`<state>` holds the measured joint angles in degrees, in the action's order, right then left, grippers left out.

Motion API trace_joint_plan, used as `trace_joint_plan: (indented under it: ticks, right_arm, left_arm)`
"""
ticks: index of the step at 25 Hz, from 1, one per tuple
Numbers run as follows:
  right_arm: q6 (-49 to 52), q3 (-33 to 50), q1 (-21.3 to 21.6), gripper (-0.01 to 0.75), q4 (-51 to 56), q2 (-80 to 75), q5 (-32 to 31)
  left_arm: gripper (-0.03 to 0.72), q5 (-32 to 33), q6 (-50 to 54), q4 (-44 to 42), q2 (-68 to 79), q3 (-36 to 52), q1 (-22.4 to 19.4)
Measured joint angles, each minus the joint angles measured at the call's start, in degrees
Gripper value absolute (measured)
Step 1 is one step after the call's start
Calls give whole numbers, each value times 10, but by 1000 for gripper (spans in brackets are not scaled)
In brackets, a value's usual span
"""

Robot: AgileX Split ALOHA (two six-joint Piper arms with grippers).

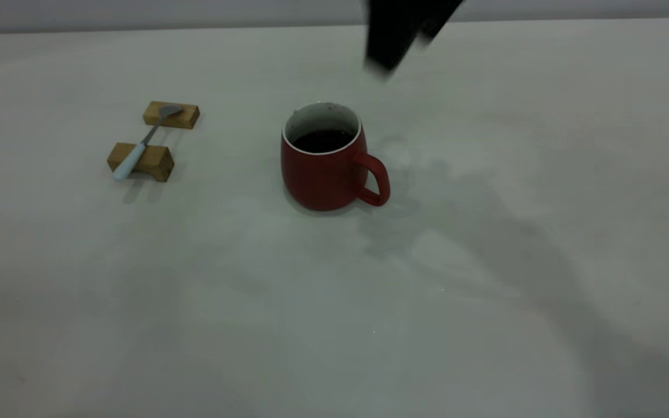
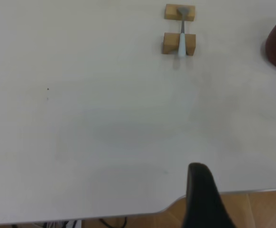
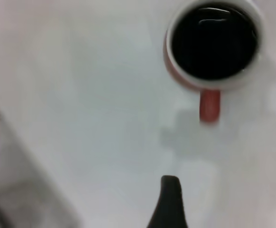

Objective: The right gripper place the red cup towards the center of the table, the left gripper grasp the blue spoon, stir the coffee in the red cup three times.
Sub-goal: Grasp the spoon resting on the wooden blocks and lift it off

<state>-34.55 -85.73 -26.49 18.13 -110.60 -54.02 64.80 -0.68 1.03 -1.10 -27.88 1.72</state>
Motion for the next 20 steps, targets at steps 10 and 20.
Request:
trace_joint_plan:
  ticks: [10, 20]
  right_arm:
    - [208, 24, 17, 701, -109, 271, -161]
    - [218, 314, 24, 700, -135, 616, -166]
  left_arm:
    - [498, 0, 0, 0, 0, 0, 0]
    - [498, 0, 0, 0, 0, 0, 0]
